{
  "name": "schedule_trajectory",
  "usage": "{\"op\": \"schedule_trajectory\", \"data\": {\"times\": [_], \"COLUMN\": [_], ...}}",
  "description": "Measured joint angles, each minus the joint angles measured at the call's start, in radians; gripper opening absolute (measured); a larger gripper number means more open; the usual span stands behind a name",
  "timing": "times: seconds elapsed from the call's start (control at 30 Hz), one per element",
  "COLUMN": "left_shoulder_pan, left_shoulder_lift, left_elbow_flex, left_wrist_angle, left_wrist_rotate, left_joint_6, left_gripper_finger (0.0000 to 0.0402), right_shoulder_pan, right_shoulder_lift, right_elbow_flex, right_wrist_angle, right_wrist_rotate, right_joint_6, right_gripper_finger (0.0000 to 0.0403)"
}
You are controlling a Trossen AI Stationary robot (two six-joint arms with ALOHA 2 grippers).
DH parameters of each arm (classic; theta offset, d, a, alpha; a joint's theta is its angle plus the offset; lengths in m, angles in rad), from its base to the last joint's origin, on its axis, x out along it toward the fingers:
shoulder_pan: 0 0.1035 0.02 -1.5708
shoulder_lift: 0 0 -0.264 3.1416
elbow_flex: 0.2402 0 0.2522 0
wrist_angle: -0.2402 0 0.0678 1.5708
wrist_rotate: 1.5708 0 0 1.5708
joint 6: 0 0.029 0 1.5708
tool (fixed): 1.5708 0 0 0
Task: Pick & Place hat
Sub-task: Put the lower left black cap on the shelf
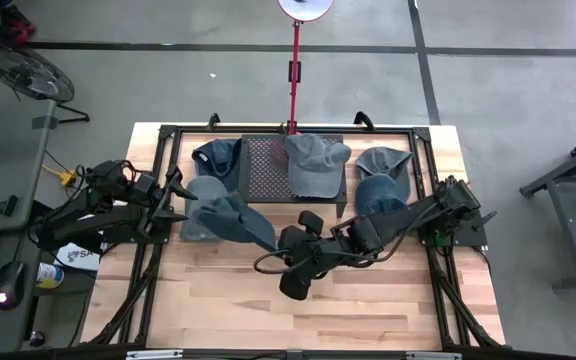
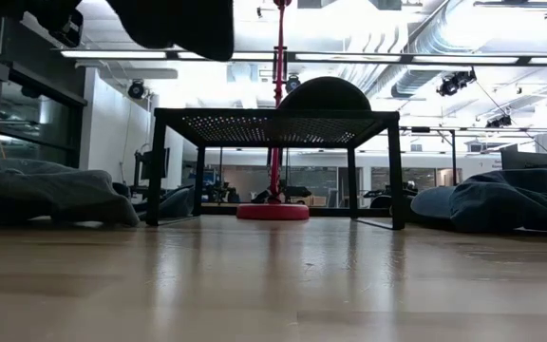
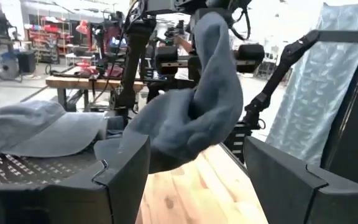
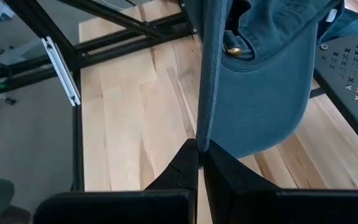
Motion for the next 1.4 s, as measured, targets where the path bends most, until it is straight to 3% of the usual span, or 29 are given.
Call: {"op": "schedule_trajectory", "data": {"times": [0.33, 0.73, 1.4], "left_shoulder_pan": [0.000, 0.000, 0.000], "left_shoulder_lift": [0.018, 0.045, 0.045], "left_elbow_flex": [0.000, 0.001, 0.001], "left_wrist_angle": [0.001, 0.057, 0.056], "left_wrist_rotate": [-0.003, 0.018, 0.020], "left_joint_6": [0.108, 0.109, 0.107], "left_gripper_finger": [0.0255, 0.0253, 0.0135], "right_shoulder_pan": [-0.028, -0.072, -0.102], "right_shoulder_lift": [0.000, 0.001, 0.001], "right_elbow_flex": [0.000, 0.000, 0.000], "right_wrist_angle": [0.038, 0.045, 0.045], "right_wrist_rotate": [-0.043, -0.066, -0.056], "right_joint_6": [-0.033, -0.076, -0.090], "right_gripper_finger": [0.0001, 0.0001, 0.0001]}}
